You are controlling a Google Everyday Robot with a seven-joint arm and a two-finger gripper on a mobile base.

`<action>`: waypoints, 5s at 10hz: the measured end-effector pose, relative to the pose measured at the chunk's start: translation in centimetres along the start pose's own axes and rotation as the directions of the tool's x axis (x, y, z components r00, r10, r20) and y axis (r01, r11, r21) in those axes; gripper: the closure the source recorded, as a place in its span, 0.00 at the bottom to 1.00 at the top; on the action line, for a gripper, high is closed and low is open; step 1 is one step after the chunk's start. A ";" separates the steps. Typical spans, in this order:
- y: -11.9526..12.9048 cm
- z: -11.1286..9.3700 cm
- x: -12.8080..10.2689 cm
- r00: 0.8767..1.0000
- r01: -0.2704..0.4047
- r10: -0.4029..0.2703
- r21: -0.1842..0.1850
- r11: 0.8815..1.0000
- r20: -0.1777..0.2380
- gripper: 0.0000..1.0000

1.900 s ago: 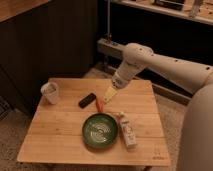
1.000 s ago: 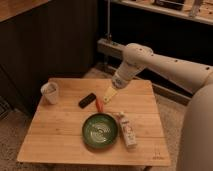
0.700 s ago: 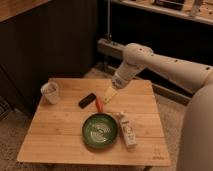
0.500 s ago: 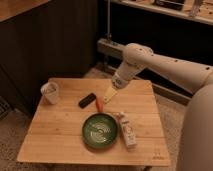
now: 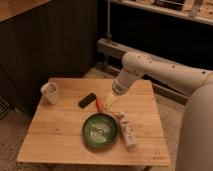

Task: Pick up the ceramic bowl

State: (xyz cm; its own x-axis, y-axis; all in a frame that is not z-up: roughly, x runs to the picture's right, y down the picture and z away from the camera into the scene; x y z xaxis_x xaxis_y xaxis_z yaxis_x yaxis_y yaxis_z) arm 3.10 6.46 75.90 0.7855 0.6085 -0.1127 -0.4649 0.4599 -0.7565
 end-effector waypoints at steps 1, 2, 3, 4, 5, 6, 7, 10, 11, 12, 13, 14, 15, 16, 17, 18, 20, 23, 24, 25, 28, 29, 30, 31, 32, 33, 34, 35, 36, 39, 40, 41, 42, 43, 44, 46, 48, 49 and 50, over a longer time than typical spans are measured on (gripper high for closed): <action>0.0 0.3 0.2 1.000 -0.003 0.003 -0.001 1.000 -0.002 0.20; 0.1 0.3 0.3 1.000 -0.003 0.003 -0.003 1.000 -0.003 0.20; 0.2 0.3 0.4 1.000 -0.005 0.005 -0.004 1.000 -0.006 0.20; 0.3 0.6 0.6 1.000 -0.007 0.007 -0.007 1.000 -0.012 0.20; 0.1 1.9 1.0 1.000 -0.008 0.008 -0.009 1.000 -0.018 0.20; 0.0 3.0 1.4 1.000 -0.009 0.009 -0.012 1.000 -0.023 0.20; -0.1 3.8 1.8 1.000 -0.012 0.011 -0.015 1.000 -0.027 0.20; 0.3 4.3 2.0 0.999 -0.020 0.019 -0.025 0.999 -0.041 0.20; 0.2 4.7 2.4 0.998 -0.029 0.028 -0.026 0.999 -0.053 0.20; 0.3 5.4 2.5 0.998 -0.029 0.027 -0.031 0.999 -0.063 0.20; 0.3 6.1 2.6 0.998 -0.030 0.027 -0.033 0.999 -0.065 0.20; 0.1 6.7 2.9 0.997 -0.035 0.033 -0.031 0.999 -0.069 0.20; 0.2 6.8 3.0 0.997 -0.041 0.039 -0.031 0.999 -0.072 0.20; 0.2 7.0 3.0 0.996 -0.046 0.043 -0.030 0.998 -0.076 0.20; 0.2 7.2 3.0 0.996 -0.050 0.047 -0.031 0.998 -0.082 0.20; 0.2 7.5 3.2 0.995 -0.052 0.049 -0.034 0.998 -0.086 0.20; 0.1 8.4 3.6 0.994 -0.058 0.054 -0.037 0.998 -0.099 0.20; 0.0 9.2 3.7 0.992 -0.066 0.061 -0.040 0.997 -0.108 0.20; 0.0 9.2 3.7 0.992 -0.069 0.064 -0.039 0.997 -0.109 0.20; 0.0 9.4 3.8 0.991 -0.072 0.067 -0.041 0.997 -0.112 0.20; -0.1 10.5 4.6 0.989 -0.084 0.078 -0.045 0.995 -0.129 0.20; -0.2 10.8 4.8 0.988 -0.089 0.082 -0.042 0.995 -0.131 0.20; -0.2 10.8 4.9 0.987 -0.092 0.085 -0.042 0.995 -0.133 0.20; -0.3 11.0 5.1 0.987 -0.094 0.087 -0.042 0.995 -0.137 0.20; -0.4 11.5 5.3 0.986 -0.097 0.090 -0.042 0.994 -0.142 0.20; -0.5 11.9 5.4 0.985 -0.099 0.092 -0.042 0.994 -0.144 0.20; -0.5 12.2 5.6 0.984 -0.102 0.094 -0.042 0.994 -0.149 0.20; -0.6 12.3 5.6 0.984 -0.104 0.096 -0.041 0.994 -0.151 0.20; -0.7 12.6 5.8 0.983 -0.108 0.101 -0.037 0.994 -0.155 0.23; -0.9 13.6 6.2 0.979 -0.113 0.106 -0.029 0.993 -0.172 0.51; -0.9 13.7 6.3 0.978 -0.115 0.108 -0.029 0.993 -0.176 0.61; -0.9 13.8 6.3 0.977 -0.116 0.110 -0.028 0.993 -0.181 0.69; -0.9 14.0 6.4 0.977 -0.119 0.112 -0.025 0.993 -0.184 0.80; -0.9 14.0 6.3 0.975 -0.123 0.116 -0.023 0.992 -0.189 0.90; -0.9 13.7 6.1 0.976 -0.122 0.114 -0.032 0.992 -0.186 0.93; -1.0 11.4 5.8 0.983 -0.109 0.094 -0.093 0.990 -0.159 0.93; -0.8 9.0 4.7 0.988 -0.092 0.073 -0.145 0.985 -0.136 0.93; -0.8 8.1 4.3 0.989 -0.091 0.070 -0.167 0.982 -0.132 0.93; -0.7 7.9 4.2 0.988 -0.091 0.068 -0.170 0.981 -0.138 0.93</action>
State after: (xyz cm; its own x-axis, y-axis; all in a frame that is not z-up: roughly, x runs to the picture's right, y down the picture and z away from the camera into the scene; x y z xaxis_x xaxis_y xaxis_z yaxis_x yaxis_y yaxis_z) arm 3.50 13.79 81.02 0.8010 0.5435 -0.2510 -0.4579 0.2861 -0.8417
